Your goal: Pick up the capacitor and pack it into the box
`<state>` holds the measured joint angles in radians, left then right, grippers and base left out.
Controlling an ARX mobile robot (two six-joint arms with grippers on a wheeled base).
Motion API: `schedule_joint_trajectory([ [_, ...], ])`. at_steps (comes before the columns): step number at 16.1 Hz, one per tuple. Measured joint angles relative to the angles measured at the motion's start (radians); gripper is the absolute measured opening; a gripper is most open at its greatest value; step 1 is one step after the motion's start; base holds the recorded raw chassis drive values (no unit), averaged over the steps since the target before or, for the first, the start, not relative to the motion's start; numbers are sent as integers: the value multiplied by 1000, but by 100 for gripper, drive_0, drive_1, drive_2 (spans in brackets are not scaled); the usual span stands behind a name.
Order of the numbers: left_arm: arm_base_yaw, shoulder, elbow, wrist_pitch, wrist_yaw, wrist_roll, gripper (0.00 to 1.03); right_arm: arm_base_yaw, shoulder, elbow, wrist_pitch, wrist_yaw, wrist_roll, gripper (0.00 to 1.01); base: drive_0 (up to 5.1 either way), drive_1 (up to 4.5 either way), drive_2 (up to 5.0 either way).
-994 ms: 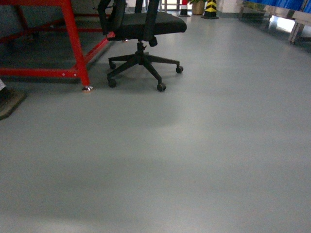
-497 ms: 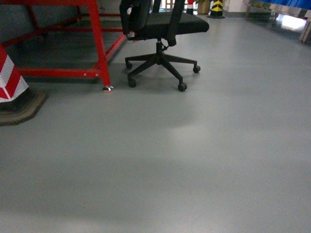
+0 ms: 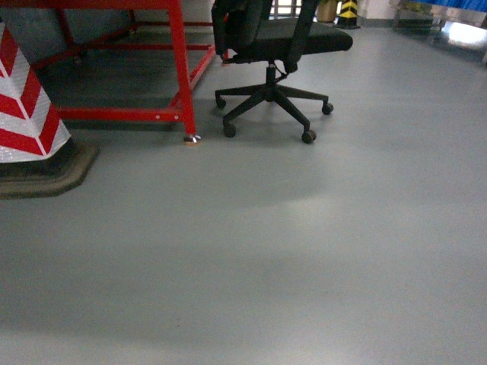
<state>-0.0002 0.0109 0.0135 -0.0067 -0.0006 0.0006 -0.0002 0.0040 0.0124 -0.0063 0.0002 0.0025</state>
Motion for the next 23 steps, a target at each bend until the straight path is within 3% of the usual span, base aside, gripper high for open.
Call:
schedule_joint_trajectory([
  [23,0,0,0,0,0,0,44,0,0,0,1,0,0,98,-505,240,240],
])
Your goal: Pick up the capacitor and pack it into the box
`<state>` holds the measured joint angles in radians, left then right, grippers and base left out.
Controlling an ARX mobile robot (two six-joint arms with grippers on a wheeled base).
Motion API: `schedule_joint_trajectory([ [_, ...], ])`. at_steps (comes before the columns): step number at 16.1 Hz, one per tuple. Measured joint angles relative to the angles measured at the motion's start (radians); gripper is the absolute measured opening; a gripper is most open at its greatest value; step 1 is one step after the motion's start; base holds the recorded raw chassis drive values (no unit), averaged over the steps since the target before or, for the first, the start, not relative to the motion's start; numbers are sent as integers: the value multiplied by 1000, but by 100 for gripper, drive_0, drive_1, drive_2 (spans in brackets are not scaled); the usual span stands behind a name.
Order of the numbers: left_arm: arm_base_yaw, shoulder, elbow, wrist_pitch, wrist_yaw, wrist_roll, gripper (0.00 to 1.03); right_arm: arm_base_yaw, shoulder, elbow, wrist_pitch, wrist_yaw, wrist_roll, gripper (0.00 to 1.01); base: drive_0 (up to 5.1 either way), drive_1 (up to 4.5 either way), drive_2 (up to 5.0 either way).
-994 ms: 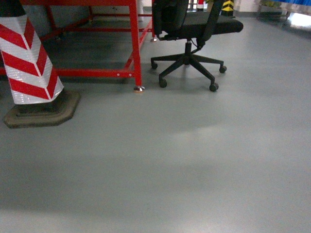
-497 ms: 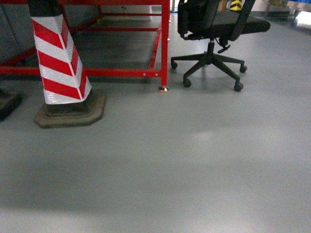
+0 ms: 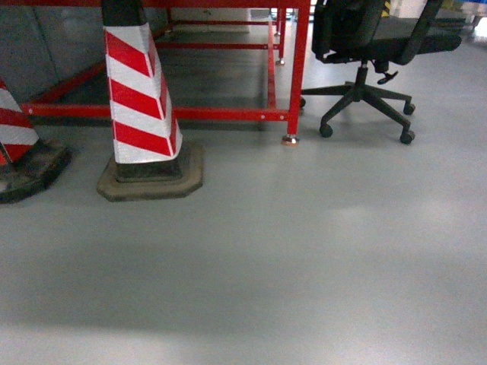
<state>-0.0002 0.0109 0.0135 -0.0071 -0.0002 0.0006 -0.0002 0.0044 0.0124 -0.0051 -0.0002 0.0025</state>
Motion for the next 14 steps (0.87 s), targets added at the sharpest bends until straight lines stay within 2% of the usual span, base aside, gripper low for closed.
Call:
schedule_joint_trajectory([
  [14,0,0,0,2,0,0,44,0,0,0,1,1,0,98,-498,247,247],
])
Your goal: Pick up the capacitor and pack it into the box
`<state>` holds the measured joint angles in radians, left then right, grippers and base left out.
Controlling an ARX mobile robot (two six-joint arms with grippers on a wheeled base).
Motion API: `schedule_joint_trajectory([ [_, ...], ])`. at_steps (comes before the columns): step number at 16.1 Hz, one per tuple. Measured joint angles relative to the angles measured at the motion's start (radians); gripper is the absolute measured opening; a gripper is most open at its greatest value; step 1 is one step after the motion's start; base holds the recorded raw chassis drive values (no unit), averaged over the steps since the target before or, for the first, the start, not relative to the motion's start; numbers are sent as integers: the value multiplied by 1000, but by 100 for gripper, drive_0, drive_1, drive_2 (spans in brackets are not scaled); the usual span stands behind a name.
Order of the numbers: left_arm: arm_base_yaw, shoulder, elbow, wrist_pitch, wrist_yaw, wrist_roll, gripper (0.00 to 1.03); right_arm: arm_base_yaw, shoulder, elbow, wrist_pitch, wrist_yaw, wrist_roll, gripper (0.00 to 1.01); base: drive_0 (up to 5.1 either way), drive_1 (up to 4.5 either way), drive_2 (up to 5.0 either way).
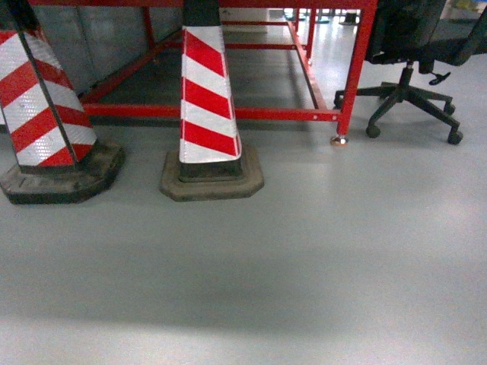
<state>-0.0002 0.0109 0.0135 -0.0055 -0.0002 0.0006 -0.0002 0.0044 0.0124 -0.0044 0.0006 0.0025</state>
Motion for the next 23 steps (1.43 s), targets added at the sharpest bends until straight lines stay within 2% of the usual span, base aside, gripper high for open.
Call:
schedule_joint_trajectory([
  [3,0,0,0,-2,1,0,44,0,0,0,-2,0,0,98,-501,243,243],
  [11,0,0,0,0,-3,0,44,0,0,0,-1,-3,0,98,0,0,0],
  [23,0,0,0,2,0,0,44,0,0,0,-2,-1,0,98,-3,383,-388],
])
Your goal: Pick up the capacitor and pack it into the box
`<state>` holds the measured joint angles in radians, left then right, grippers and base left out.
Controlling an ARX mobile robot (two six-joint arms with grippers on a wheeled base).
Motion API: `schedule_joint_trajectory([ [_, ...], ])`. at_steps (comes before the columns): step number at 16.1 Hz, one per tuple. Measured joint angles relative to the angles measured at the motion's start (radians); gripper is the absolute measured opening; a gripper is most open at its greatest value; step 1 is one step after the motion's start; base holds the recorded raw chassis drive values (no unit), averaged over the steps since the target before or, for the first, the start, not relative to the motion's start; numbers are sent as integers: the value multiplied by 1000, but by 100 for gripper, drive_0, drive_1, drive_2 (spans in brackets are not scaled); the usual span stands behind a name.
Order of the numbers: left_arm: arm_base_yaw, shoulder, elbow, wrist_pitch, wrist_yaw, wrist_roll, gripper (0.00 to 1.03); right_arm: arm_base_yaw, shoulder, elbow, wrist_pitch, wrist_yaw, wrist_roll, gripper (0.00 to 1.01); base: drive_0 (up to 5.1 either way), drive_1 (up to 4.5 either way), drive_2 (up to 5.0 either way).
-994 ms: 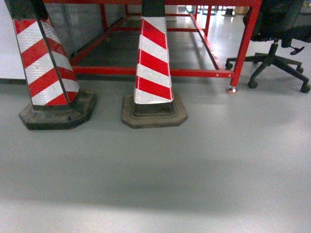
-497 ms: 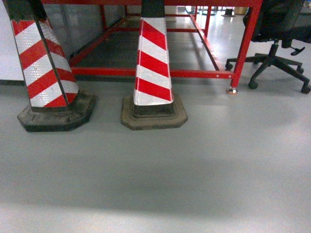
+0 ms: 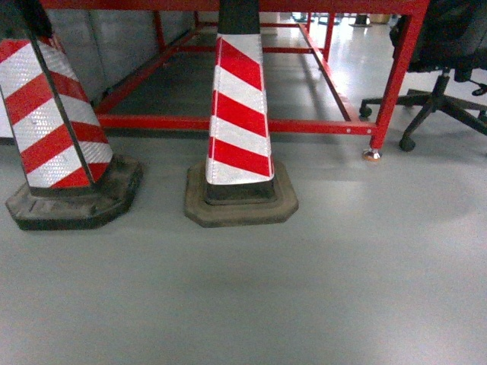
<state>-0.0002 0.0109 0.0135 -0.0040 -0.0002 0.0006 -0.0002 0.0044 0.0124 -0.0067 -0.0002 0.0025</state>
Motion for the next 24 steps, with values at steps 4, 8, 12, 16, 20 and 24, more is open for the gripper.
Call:
schedule_joint_trajectory([
  [4,0,0,0,0,0,0,44,0,0,0,2,0,0,98,-8,393,-410],
  [8,0,0,0,-2,0,0,44,0,0,0,1,0,0,98,-4,397,-406],
  [12,0,0,0,-2,0,0,44,0,0,0,3,0,0,98,-2,400,-403],
  [16,0,0,0,-3,0,0,44,0,0,0,3,0,0,98,-1,401,-402],
  [20,0,0,0,-1,1,0,44,0,0,0,2,0,0,98,-6,398,-411],
  [24,0,0,0,-3,-1,0,44,0,0,0,2,0,0,98,-2,101,-105],
])
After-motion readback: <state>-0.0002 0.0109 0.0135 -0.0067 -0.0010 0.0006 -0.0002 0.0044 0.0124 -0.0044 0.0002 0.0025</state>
